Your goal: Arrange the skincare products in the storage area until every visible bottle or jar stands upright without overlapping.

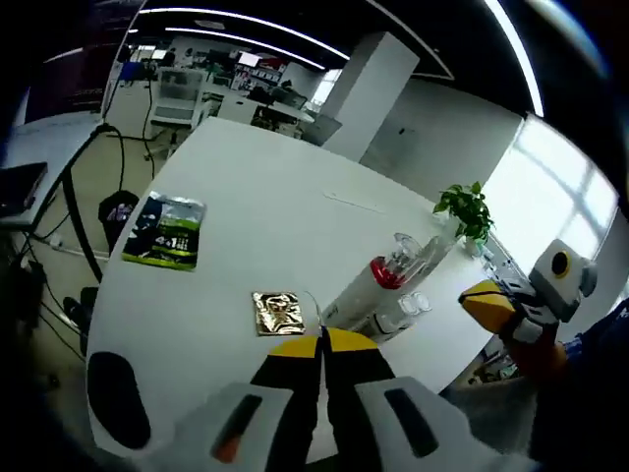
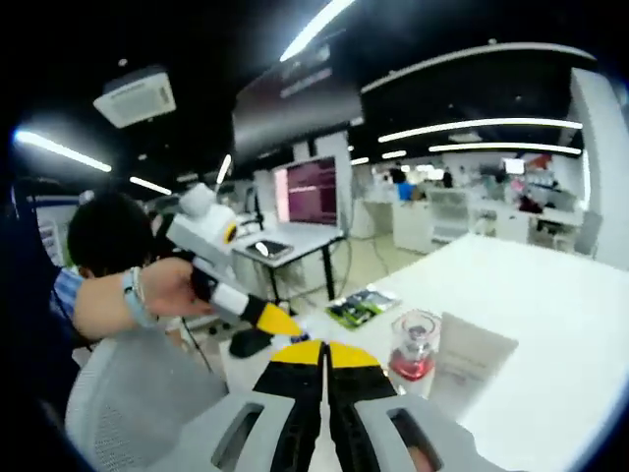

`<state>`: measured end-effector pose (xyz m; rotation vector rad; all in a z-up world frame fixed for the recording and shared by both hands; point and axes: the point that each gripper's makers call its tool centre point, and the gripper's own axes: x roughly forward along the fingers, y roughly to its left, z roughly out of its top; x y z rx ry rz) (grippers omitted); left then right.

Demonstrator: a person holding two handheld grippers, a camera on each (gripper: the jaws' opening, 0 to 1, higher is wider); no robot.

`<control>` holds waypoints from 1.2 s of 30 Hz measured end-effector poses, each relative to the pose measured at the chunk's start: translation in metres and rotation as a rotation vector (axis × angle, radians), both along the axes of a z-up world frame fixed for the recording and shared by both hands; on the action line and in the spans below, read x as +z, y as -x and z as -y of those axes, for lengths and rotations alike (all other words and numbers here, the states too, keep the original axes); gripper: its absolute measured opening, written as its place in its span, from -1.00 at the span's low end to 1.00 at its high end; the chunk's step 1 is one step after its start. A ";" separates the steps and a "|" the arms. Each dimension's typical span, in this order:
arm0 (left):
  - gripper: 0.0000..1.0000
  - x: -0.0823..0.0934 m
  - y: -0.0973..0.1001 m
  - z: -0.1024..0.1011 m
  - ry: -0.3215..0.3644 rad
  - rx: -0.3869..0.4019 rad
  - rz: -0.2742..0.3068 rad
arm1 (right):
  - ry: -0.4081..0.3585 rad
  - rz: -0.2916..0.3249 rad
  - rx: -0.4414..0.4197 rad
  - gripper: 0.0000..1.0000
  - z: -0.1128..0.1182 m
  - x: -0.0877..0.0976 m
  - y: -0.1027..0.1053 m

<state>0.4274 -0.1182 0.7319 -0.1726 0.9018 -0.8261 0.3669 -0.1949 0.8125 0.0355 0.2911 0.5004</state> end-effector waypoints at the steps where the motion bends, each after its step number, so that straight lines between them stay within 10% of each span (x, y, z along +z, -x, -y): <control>1: -1.00 -0.011 0.001 0.000 -0.039 0.001 -0.030 | 0.005 0.003 0.001 -1.00 -0.001 0.000 0.000; 9: -1.00 -0.072 0.010 0.012 -0.180 -0.004 -0.209 | 0.035 -0.020 0.014 -1.00 0.000 -0.010 -0.003; 18: -1.00 -0.104 0.003 0.002 -0.345 -0.052 -0.140 | 0.089 -0.052 0.014 -1.00 0.001 -0.023 -0.001; 30: -0.87 -0.109 0.005 -0.006 -0.440 -0.087 -0.127 | 0.109 -0.079 0.026 -1.00 -0.001 -0.031 0.001; 36: -0.61 -0.105 -0.006 -0.008 -0.496 -0.103 -0.020 | 0.111 -0.081 0.028 -1.00 -0.001 -0.032 0.002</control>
